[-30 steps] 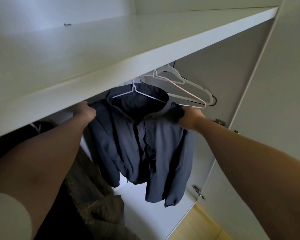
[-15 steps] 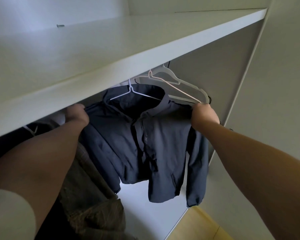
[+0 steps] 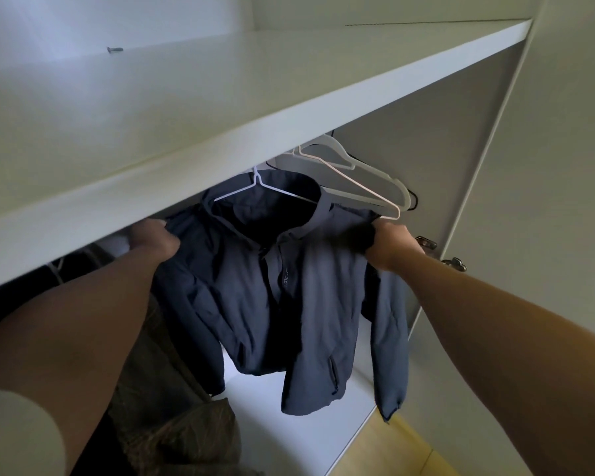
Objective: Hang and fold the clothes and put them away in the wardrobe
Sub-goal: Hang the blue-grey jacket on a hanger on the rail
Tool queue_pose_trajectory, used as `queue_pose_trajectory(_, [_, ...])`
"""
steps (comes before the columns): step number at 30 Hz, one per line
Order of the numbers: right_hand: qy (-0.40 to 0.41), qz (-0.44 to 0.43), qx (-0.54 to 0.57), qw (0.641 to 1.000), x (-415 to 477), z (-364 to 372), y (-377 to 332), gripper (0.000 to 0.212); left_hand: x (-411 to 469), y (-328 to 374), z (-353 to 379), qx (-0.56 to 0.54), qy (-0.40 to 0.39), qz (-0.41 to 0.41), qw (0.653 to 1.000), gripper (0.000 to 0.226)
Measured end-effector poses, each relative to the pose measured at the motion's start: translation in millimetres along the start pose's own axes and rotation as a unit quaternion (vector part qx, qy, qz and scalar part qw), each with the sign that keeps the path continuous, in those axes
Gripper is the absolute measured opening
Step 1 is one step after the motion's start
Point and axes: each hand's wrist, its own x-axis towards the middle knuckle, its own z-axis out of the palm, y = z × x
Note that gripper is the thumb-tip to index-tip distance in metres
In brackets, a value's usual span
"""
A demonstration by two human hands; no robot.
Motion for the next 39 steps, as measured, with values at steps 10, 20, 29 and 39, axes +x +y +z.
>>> queue_pose_trajectory(10, [0.002, 0.049, -0.08, 0.996, 9, -6, -4, 0.032, 7, -1, 2, -0.004, 0.001, -0.022, 1.0, 0.035])
queue_pose_trajectory(20, [0.042, -0.003, 0.045, 0.998, 2, -4, -5, 0.048, 11, -15, 20, -0.128, 0.047, 0.039, 0.99, 0.019])
queue_pose_trajectory(29, [0.135, -0.097, 0.054, 0.985, 6, -1, -31, 0.025, 10, -21, 18, -0.173, 0.099, 0.084, 0.976, 0.044])
queue_pose_trajectory(39, [0.1, -0.066, 0.015, 0.993, 4, 3, -31, 0.045, 6, -33, 7, -0.239, 0.057, 0.063, 0.967, 0.049])
